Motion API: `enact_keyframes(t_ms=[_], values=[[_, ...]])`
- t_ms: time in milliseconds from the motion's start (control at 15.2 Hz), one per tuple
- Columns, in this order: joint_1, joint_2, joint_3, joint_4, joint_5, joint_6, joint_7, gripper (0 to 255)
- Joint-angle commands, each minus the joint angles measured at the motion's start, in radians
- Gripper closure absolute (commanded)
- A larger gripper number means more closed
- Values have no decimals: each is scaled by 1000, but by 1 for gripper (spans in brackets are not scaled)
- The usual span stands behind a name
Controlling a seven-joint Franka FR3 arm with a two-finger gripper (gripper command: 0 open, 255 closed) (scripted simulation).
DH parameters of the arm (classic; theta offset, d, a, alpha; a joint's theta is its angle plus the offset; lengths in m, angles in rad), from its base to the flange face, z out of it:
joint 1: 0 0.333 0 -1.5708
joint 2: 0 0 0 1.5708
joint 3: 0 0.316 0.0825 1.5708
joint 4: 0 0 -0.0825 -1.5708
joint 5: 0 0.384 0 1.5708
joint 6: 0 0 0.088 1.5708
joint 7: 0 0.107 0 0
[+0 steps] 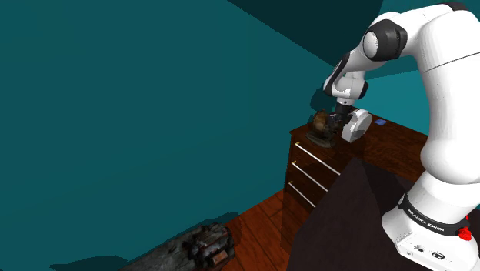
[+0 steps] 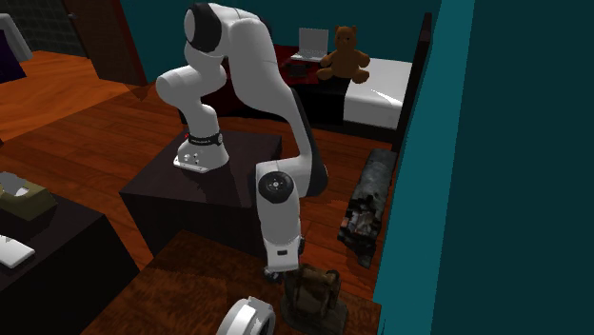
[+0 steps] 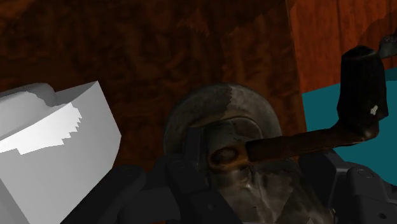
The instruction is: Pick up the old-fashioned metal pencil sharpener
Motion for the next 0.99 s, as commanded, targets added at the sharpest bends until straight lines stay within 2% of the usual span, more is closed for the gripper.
enact_keyframes(t_ms=[0,528,924], values=[[-1,3,1,1,1,2,-1,255],[-2,4,1,3,1,1,-2,255],[20,-62,-29,-16,-32,-44,21,255]])
